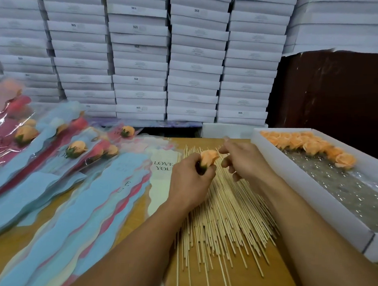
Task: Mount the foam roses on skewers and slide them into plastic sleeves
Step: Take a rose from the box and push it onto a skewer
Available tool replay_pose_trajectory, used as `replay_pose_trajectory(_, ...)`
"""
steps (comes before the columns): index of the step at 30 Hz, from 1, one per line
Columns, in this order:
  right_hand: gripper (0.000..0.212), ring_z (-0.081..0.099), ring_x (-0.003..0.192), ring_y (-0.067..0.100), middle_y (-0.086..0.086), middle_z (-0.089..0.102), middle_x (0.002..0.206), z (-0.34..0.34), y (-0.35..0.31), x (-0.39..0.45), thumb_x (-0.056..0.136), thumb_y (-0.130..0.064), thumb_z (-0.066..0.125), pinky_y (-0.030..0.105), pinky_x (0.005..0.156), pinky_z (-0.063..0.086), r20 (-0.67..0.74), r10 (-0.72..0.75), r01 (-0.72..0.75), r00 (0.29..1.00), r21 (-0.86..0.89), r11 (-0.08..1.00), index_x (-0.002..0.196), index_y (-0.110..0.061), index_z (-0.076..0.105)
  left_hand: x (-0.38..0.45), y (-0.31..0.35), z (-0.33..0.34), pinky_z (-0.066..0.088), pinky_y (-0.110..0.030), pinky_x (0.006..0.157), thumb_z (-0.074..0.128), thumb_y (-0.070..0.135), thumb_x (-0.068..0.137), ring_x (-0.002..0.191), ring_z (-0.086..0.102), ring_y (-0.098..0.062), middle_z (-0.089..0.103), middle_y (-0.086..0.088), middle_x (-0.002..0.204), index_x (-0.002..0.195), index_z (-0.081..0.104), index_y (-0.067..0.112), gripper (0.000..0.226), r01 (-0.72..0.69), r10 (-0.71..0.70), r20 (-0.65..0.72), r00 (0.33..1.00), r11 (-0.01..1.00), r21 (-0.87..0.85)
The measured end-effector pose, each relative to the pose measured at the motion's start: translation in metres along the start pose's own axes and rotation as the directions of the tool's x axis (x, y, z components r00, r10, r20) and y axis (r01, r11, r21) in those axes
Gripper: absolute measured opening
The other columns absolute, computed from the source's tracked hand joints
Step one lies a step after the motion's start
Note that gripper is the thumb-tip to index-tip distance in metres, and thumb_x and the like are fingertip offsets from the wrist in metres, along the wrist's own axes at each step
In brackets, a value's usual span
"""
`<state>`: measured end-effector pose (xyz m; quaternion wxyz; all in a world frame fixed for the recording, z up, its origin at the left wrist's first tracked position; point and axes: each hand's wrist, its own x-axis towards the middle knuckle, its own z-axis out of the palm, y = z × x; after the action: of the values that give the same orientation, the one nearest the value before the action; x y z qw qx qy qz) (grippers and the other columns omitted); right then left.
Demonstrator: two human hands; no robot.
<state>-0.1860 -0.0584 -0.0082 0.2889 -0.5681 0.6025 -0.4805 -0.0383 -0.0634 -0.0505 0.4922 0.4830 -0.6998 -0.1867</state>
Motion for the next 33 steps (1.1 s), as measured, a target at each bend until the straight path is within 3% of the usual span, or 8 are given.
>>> replay_pose_trajectory(2,0.039,0.061,0.062,0.02,0.003,0.067,0.069,0.0,0.01,0.003,0.102,-0.035,0.048,0.033,0.056,0.048,-0.125,-0.091,0.045,0.988,-0.33,0.943,0.079,-0.01,0.069,0.001,-0.001,-0.001,0.047,-0.031,0.064,0.067,0.031,0.091,0.072,0.059,-0.013,0.064,0.002,0.075,0.087,0.065,0.015,0.016,0.041,-0.041,-0.026,0.999,0.999,0.006)
replay_pose_trajectory(4,0.037,0.059,0.064,0.025,0.003,0.061,0.063,0.006,0.018,0.002,0.097,-0.027,0.055,0.033,0.056,0.044,-0.085,-0.144,0.067,0.986,-0.589,0.805,0.066,-0.007,0.062,0.001,-0.001,-0.002,0.049,-0.038,0.068,0.064,0.031,0.092,0.073,0.06,-0.021,0.065,-0.003,0.075,0.085,0.065,0.012,0.021,0.061,-0.062,-0.036,0.997,0.998,-0.003)
replay_pose_trajectory(8,0.044,0.055,0.069,0.024,0.0,0.054,0.07,0.026,0.026,0.001,0.09,-0.05,0.069,0.031,0.052,0.033,0.021,-0.045,0.046,0.999,-0.76,0.649,0.068,-0.018,0.048,0.001,0.002,-0.002,0.046,-0.037,0.065,0.063,0.031,0.092,0.072,0.058,-0.022,0.062,-0.003,0.072,0.082,0.063,0.012,0.022,0.073,-0.073,-0.057,0.996,0.997,-0.009)
replay_pose_trajectory(11,0.044,0.055,0.075,0.026,-0.001,0.049,0.073,0.033,0.025,0.003,0.089,-0.047,0.072,0.031,0.054,0.033,0.03,-0.038,0.048,0.999,-0.786,0.616,0.069,-0.02,0.042,0.002,0.002,-0.002,0.044,-0.035,0.064,0.063,0.03,0.091,0.07,0.058,-0.021,0.061,-0.001,0.071,0.082,0.063,0.012,0.02,0.073,-0.073,-0.067,0.995,0.997,-0.013)
replay_pose_trajectory(19,0.03,0.052,0.065,0.024,0.003,0.051,0.067,0.029,0.029,0.01,0.089,-0.02,0.069,0.03,0.052,0.036,-0.047,0.063,-0.078,0.997,-0.692,0.717,0.066,-0.014,0.051,0.002,0.002,-0.001,0.043,-0.033,0.06,0.063,0.031,0.091,0.066,0.055,-0.019,0.06,-0.002,0.069,0.08,0.062,0.012,0.022,0.063,-0.065,-0.052,0.997,0.997,-0.041)
replay_pose_trajectory(24,0.031,0.046,0.053,0.019,0.002,0.049,0.06,0.022,0.027,0.011,0.088,-0.022,0.068,0.027,0.05,0.034,-0.051,0.116,-0.125,0.992,-0.575,0.809,0.064,-0.014,0.051,0.003,0.0,-0.002,0.04,-0.031,0.057,0.063,0.031,0.091,0.061,0.05,-0.014,0.058,-0.001,0.066,0.077,0.061,0.013,0.023,0.05,-0.053,-0.055,0.997,0.998,-0.045)
replay_pose_trajectory(30,0.011,0.047,0.046,0.016,0.01,0.063,0.063,0.011,0.015,-0.001,0.089,-0.008,0.06,0.025,0.041,0.037,0.065,0.176,-0.173,0.982,-0.044,0.984,0.081,-0.003,0.065,0.009,-0.004,-0.004,0.032,-0.02,0.051,0.065,0.035,0.09,0.051,0.036,-0.007,0.041,0.01,0.052,0.069,0.055,0.005,0.038,0.146,-0.159,-0.048,0.986,0.968,-0.202)
replay_pose_trajectory(33,0.015,0.04,0.041,0.012,0.006,0.06,0.056,0.01,0.011,-0.007,0.095,-0.005,0.048,0.021,0.035,0.027,0.144,0.189,-0.202,0.971,0.084,0.976,0.102,-0.006,0.061,0.016,-0.001,-0.007,0.039,-0.031,0.057,0.067,0.025,0.088,0.059,0.042,-0.016,0.05,-0.001,0.065,0.077,0.064,-0.002,0.029,0.366,-0.406,0.032,0.913,0.784,-0.502)
